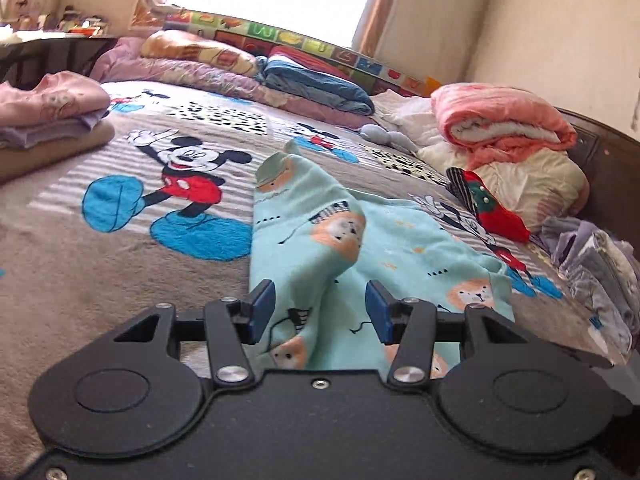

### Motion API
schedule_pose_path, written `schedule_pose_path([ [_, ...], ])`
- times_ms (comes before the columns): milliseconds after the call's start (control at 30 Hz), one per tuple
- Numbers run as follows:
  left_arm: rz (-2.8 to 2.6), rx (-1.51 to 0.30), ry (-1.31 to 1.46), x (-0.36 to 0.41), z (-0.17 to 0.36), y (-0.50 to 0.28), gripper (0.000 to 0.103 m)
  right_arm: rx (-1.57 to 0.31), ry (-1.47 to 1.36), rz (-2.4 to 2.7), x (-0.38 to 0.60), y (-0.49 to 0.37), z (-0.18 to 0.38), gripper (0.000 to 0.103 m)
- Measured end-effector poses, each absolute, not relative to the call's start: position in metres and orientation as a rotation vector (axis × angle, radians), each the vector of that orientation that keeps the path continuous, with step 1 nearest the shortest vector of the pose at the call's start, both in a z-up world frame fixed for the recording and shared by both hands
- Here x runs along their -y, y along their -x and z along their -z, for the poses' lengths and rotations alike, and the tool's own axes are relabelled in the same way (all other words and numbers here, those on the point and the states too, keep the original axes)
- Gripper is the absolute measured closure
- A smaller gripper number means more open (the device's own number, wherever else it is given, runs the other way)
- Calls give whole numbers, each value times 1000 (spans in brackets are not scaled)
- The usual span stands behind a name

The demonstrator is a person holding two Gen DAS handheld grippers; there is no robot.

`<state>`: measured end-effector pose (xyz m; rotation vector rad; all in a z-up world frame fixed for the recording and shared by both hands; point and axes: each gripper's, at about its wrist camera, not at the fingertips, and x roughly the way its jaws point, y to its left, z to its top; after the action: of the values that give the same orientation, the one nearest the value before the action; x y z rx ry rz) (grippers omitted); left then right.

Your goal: Fold clothes

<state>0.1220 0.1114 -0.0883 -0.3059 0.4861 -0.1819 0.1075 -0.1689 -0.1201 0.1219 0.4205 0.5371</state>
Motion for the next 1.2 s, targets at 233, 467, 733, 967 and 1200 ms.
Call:
schedule_pose_path([
  [233,76,-555,441,-139,86,-151,39,-524,-149,-539,164,-126,136,46],
  [467,158,-635,517,-150,91,-219,40,-547,-162,-535,162,-129,146,43],
  [733,193,-714,590,-159,95,-295,44,-548,-173,-555,161,-132,144,32],
  [967,165,-767,650,-168,103,-344,52,-547,-178,-565,160,-134,144,29],
  [1200,140,-805,672,-166,122,-375,60,-543,-183,-568,160,-135,145,29],
])
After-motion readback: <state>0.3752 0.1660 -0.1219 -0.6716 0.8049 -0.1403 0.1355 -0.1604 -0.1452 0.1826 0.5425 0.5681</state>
